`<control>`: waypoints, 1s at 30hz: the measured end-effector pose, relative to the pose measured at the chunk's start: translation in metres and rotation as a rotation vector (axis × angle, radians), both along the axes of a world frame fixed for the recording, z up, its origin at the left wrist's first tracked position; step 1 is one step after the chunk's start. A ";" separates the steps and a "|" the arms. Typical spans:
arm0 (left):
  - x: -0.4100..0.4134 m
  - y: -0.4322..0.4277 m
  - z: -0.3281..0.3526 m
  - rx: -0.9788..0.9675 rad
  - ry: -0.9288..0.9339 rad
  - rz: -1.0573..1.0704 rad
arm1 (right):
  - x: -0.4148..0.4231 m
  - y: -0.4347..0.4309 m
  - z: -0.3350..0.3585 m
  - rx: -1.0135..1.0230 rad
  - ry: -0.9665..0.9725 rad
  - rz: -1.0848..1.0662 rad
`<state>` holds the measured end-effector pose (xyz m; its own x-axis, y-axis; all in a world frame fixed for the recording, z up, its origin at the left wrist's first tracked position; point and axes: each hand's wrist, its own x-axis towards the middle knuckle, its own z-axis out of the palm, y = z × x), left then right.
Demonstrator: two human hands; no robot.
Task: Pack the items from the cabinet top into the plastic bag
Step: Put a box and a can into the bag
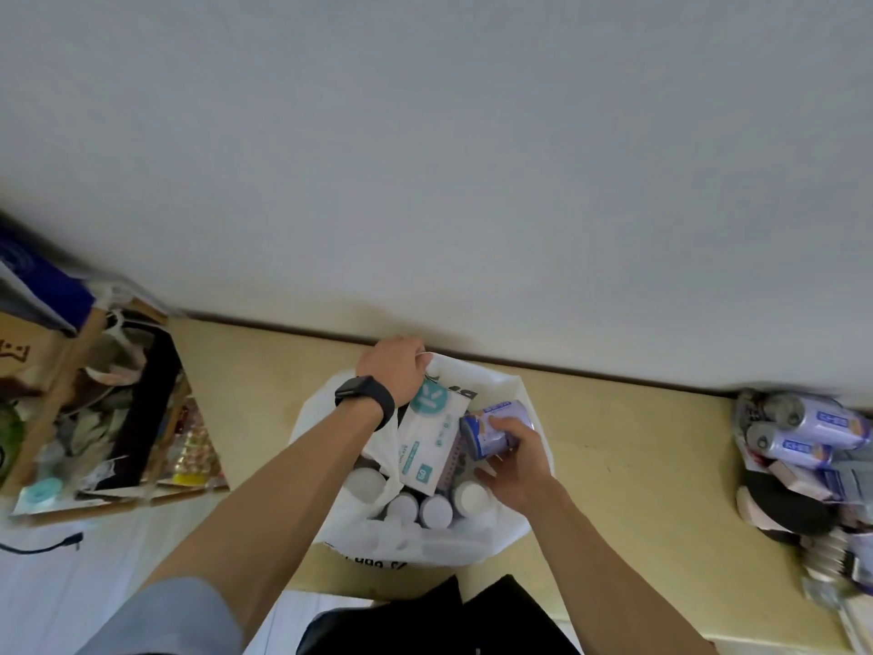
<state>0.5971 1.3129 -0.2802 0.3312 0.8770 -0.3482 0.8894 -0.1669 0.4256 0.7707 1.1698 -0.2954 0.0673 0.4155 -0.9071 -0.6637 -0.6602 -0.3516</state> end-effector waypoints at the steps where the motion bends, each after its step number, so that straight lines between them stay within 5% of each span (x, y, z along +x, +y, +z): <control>1: -0.001 0.000 0.001 -0.002 0.000 -0.008 | 0.002 -0.001 -0.003 -0.023 -0.044 -0.020; 6: -0.005 0.003 0.004 -0.029 0.005 -0.044 | 0.009 -0.011 -0.013 -0.053 -0.470 0.110; 10: -0.005 0.005 0.007 -0.029 0.022 -0.058 | 0.010 -0.019 -0.023 -0.020 -0.785 0.509; 16: -0.005 0.002 0.009 -0.032 0.045 -0.082 | 0.002 -0.023 -0.017 0.068 -0.913 0.885; 22: 0.003 -0.004 0.021 -0.093 0.078 -0.106 | 0.018 -0.030 -0.001 0.067 -0.710 0.749; 26: 0.024 -0.015 0.035 -0.046 0.160 -0.178 | 0.026 -0.038 0.028 0.103 -0.692 0.703; 30: 0.070 -0.029 0.053 -0.017 0.107 -0.262 | 0.047 -0.058 0.074 0.242 -0.754 0.438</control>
